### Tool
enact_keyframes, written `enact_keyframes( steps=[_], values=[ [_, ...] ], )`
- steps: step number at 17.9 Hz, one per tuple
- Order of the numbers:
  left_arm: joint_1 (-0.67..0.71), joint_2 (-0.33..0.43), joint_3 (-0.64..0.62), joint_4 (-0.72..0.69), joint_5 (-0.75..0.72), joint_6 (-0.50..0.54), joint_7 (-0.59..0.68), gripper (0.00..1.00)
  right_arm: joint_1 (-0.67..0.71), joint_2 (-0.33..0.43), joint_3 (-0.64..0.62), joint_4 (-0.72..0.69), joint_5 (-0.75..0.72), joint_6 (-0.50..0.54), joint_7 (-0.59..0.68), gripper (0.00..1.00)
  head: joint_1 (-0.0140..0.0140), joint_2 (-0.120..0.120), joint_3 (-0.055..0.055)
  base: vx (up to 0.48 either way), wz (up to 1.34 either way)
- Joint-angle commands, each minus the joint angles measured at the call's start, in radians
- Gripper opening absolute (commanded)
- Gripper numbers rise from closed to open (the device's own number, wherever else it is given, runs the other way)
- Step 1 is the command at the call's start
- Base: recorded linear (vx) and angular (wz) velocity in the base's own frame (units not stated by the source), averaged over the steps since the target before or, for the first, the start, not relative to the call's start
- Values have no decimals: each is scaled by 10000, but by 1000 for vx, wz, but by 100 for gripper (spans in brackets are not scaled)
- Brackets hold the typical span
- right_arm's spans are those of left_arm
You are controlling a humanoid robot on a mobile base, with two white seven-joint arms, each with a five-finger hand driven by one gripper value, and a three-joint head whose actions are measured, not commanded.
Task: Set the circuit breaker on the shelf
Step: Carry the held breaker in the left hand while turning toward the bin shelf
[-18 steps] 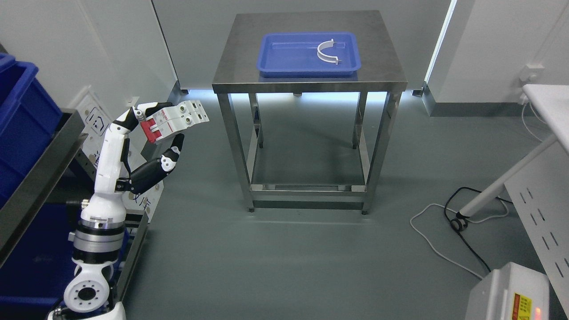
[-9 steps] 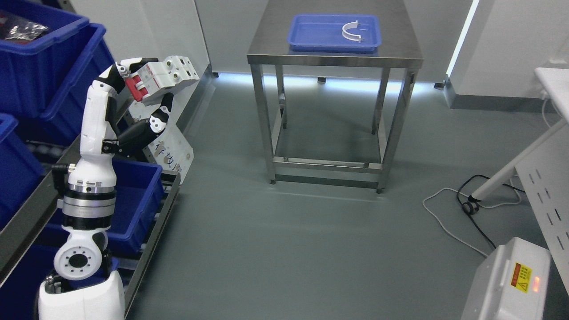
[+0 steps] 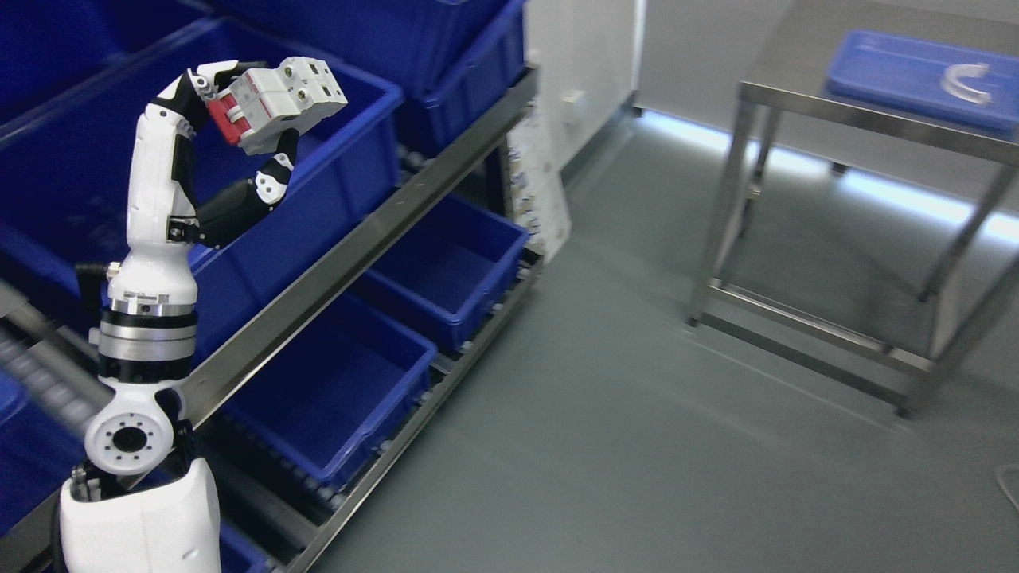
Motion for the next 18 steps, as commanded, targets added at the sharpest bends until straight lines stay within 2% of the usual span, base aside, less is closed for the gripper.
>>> enact_keyframes(
  steps=[1, 3, 4, 7, 10, 13, 18],
  values=[
    [-1692, 168, -719, 49, -33, 1976, -1427, 16, 3, -175, 199, 0, 0, 1668, 0, 100, 0, 0, 0, -18, 1103],
    [-1757, 168, -1013, 308, -323, 3236, -1970, 17, 3, -175, 199, 0, 0, 1668, 0, 100, 0, 0, 0, -5, 1229],
    [-1741, 168, -1044, 553, -674, 3454, -2047, 17, 3, -175, 199, 0, 0, 1668, 0, 100, 0, 0, 0, 9, 1355],
    [-2122, 850, -1364, 1762, -1229, 3517, -2598, 18, 3, -175, 199, 0, 0, 1668, 0, 100, 0, 0, 0, 62, 1052],
    [-3041, 913, -2300, 3143, -1780, 3593, -2676, 18, 3, -175, 199, 0, 0, 1668, 0, 100, 0, -2, 0, 95, 783],
    [-3841, 913, -2746, 4555, -2134, 3992, -2707, 18, 3, -175, 199, 0, 0, 1668, 0, 100, 0, -2, 0, 108, 632],
    [-5235, 791, -3298, 7192, -2656, 3993, -2707, 18, 3, -175, 199, 0, 0, 1668, 0, 100, 0, -2, 0, 91, 414]
  ],
)
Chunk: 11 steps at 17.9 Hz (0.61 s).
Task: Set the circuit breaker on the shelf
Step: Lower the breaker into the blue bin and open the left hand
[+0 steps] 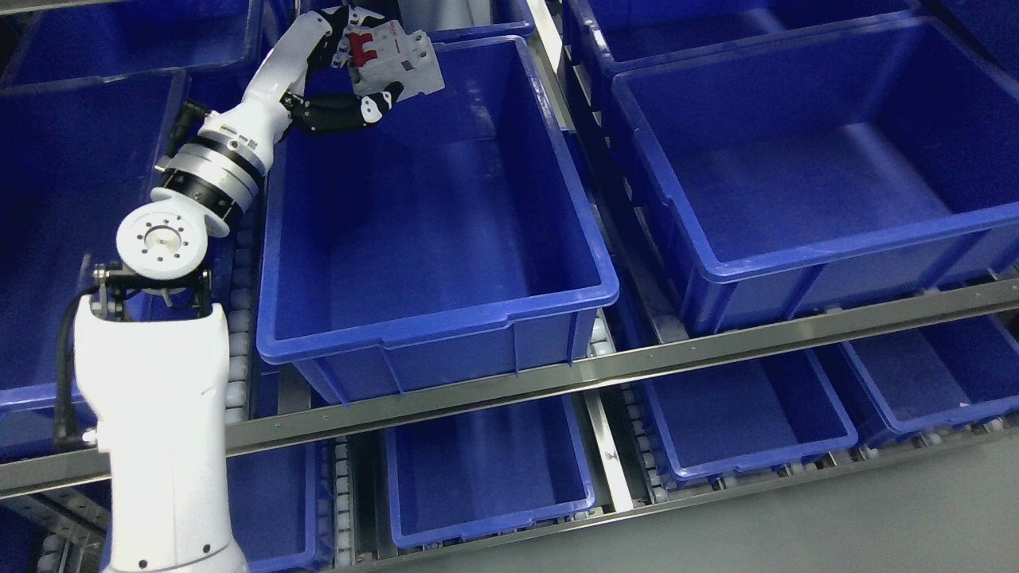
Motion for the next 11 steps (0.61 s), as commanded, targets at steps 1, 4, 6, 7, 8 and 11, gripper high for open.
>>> enact_keyframes(
  steps=[1, 4, 6, 7, 8, 11],
  values=[
    [-1775, 151, -1583, 4596, -557, 54, 0, 18, 2, -175, 199, -1, 0, 1668, 0, 100, 0, 0, 0, 85, 271],
    [-2590, -93, -2319, 6469, -572, -23, 16, 18, 2, -175, 199, -1, 0, 1668, 0, 100, 0, 0, 0, 46, 128],
    [-3111, -232, -2810, 7803, -557, -99, 31, 18, 2, -175, 199, -1, 0, 1668, 0, 100, 0, 0, 0, 13, 54],
    [-3250, -232, -3131, 8477, -572, -252, 77, 18, 2, -175, 199, -1, 0, 1668, 0, 100, 0, 0, 0, 0, 0],
    [-3343, -232, -3332, 8879, -572, -329, 92, 19, 2, -175, 199, -1, 0, 1668, 0, 100, 0, 0, 0, 0, 0],
    [-3405, -233, -4083, 9724, -572, -345, 123, 19, 2, -175, 199, -1, 0, 1668, 0, 100, 0, 0, 0, -10, -10]
  ],
)
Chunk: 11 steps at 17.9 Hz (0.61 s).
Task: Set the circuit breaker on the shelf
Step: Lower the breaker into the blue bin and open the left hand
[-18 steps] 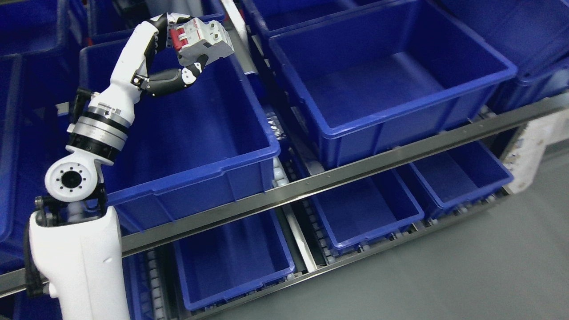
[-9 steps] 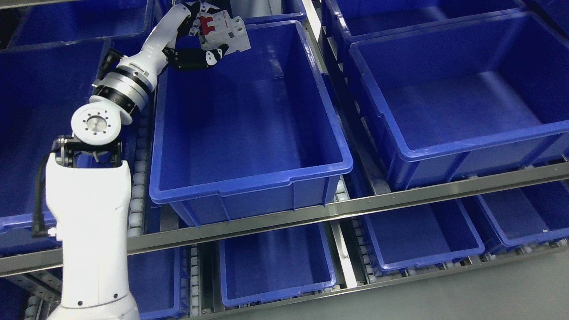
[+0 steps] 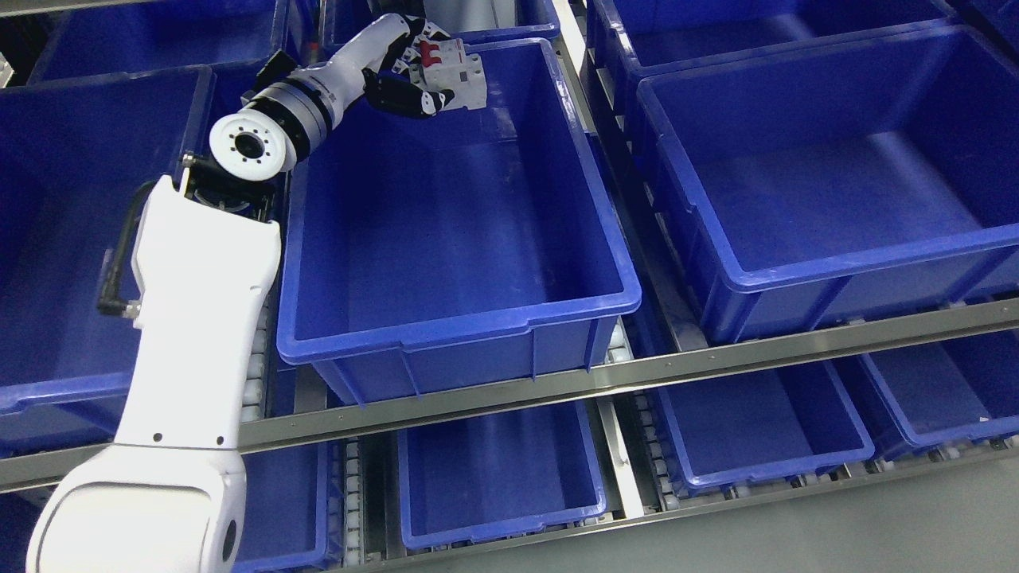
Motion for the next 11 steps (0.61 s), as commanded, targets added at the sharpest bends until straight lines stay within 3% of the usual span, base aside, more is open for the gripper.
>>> enact_keyframes(
  steps=[1, 8, 11],
  values=[
    [-607, -117, -2328, 4549, -73, -80, 41, 19, -1, -175, 199, -1, 0, 1668, 0, 100, 0, 0, 0, 0, 0],
    [-837, -117, -2807, 5149, -73, -65, 332, 24, -1, -175, 199, -1, 0, 1668, 0, 100, 0, -1, 0, -7, -10],
    [-990, -101, -2822, 5165, -88, -34, 638, 36, -1, -175, 199, -1, 0, 1668, 0, 100, 0, -1, 0, -9, 15]
  ],
)
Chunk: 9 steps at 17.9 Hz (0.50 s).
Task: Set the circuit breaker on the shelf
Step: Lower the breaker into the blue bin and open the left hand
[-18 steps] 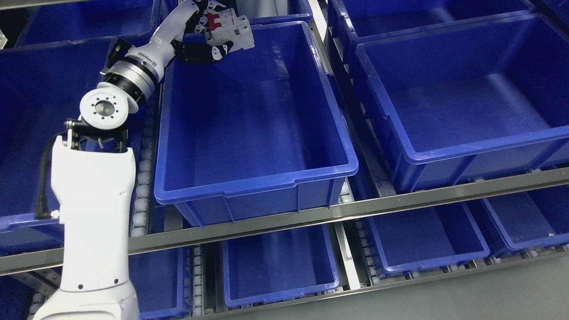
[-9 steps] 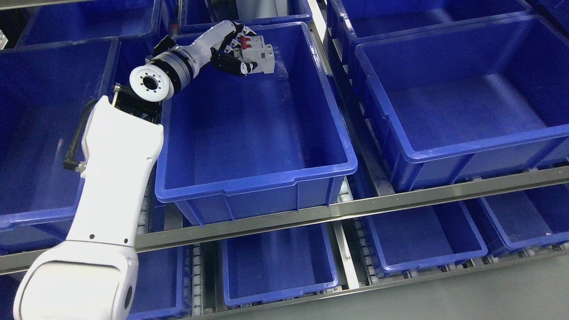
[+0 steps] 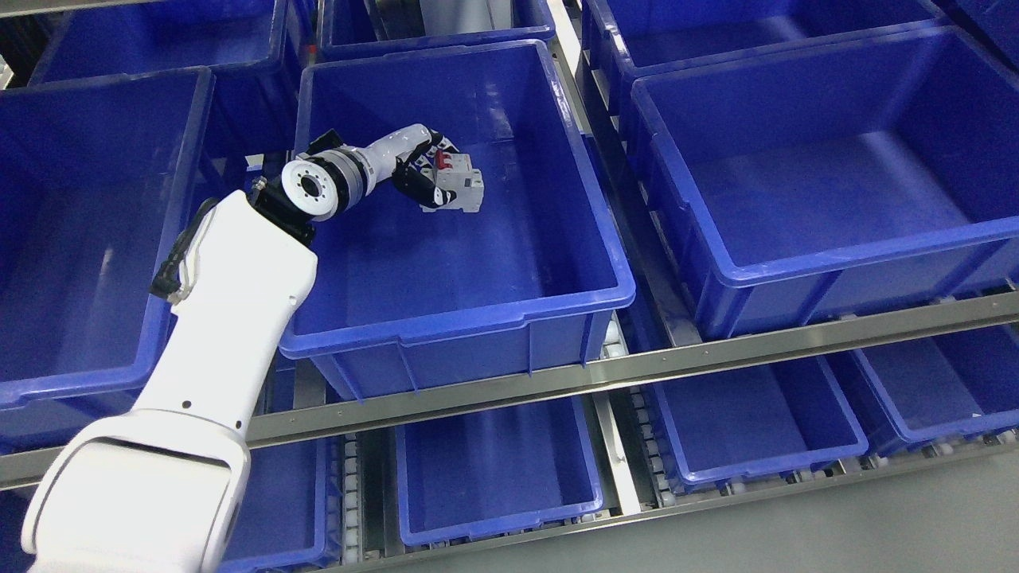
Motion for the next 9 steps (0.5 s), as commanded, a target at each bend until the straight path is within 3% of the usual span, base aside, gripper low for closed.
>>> enact_keyframes(
  steps=[1, 9],
  values=[
    [-352, -23, -971, 1724, -23, 49, 366, 41, 0, -175, 199, -1, 0, 1668, 0, 100, 0, 0, 0, -40, -45],
    [-643, 130, -955, 1724, -54, 95, 429, 73, 0, -175, 199, -1, 0, 1668, 0, 100, 0, -1, 0, -69, -30]
  ],
)
